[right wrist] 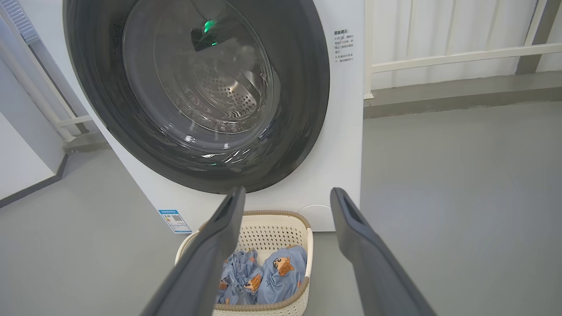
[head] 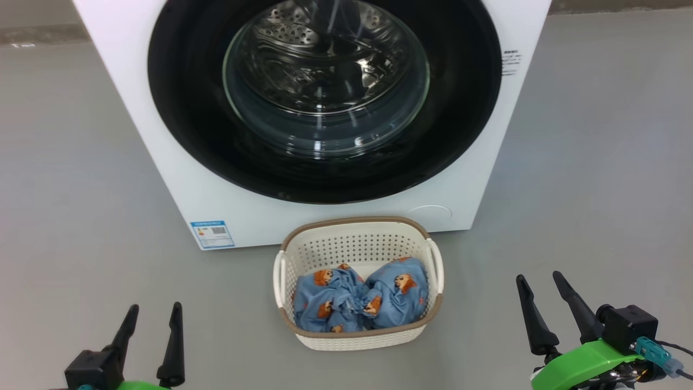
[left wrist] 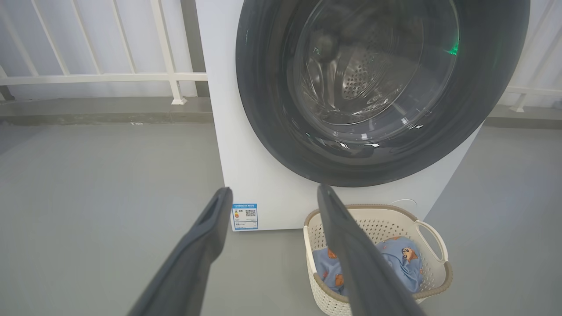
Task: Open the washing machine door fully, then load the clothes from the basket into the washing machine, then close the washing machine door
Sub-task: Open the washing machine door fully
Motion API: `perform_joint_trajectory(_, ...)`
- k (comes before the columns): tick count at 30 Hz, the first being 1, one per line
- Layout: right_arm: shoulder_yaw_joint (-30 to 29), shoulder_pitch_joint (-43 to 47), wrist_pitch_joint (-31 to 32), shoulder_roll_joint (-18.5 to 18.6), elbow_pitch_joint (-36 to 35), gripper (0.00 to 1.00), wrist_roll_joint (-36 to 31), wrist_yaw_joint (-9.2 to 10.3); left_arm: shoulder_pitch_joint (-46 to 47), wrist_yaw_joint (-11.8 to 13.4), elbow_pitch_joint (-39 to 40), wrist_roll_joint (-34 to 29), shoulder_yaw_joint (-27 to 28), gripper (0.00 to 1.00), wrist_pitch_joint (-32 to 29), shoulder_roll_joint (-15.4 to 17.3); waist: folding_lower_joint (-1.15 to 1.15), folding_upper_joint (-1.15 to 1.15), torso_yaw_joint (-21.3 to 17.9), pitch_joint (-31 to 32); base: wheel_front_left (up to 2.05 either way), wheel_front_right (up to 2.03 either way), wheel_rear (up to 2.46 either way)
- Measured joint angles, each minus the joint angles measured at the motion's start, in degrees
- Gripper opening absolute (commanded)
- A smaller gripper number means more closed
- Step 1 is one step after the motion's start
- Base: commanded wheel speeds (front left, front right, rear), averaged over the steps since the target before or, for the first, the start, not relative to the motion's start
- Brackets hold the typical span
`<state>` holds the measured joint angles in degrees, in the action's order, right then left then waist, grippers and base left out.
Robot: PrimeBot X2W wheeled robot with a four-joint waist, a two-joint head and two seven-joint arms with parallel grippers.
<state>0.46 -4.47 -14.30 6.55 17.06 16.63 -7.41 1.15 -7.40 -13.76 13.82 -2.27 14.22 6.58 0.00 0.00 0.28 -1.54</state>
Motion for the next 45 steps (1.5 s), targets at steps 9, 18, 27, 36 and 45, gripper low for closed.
perform_joint_trajectory(9,0.0,0.0,0.0,-0.1,-0.1,1.0,-0.4,0.01,0.1,0.0,0.0,-0.4,0.0,1.0,0.0,0.0,0.0,0.0,-0.1,-0.4,1.15,1.15,-2.3)
perform_joint_trajectory(18,0.1,0.0,0.0,-0.3,-0.1,1.0,-0.5,0.01,0.5,0.0,0.1,-0.4,0.1,1.0,0.0,0.0,0.0,0.0,-0.2,-1.1,1.23,1.23,-2.46)
perform_joint_trajectory(27,0.3,0.0,0.0,-0.4,-0.1,1.0,-0.9,0.01,0.6,0.0,1.2,1.5,0.3,1.0,0.0,-0.3,0.0,0.0,-0.4,-1.4,1.15,1.15,-2.29)
perform_joint_trajectory(36,0.4,-0.1,0.0,-0.3,-0.1,1.0,-0.9,0.01,0.6,0.0,1.2,1.6,0.2,1.0,0.0,-0.3,0.0,0.0,-0.3,-1.4,0.53,0.53,-1.05)
perform_joint_trajectory(45,0.6,-0.3,0.0,-0.5,-0.2,0.61,-0.4,0.01,0.6,0.0,1.1,1.7,0.1,1.0,0.0,-0.9,0.0,0.0,-0.1,-1.4,0.02,0.02,-0.04)
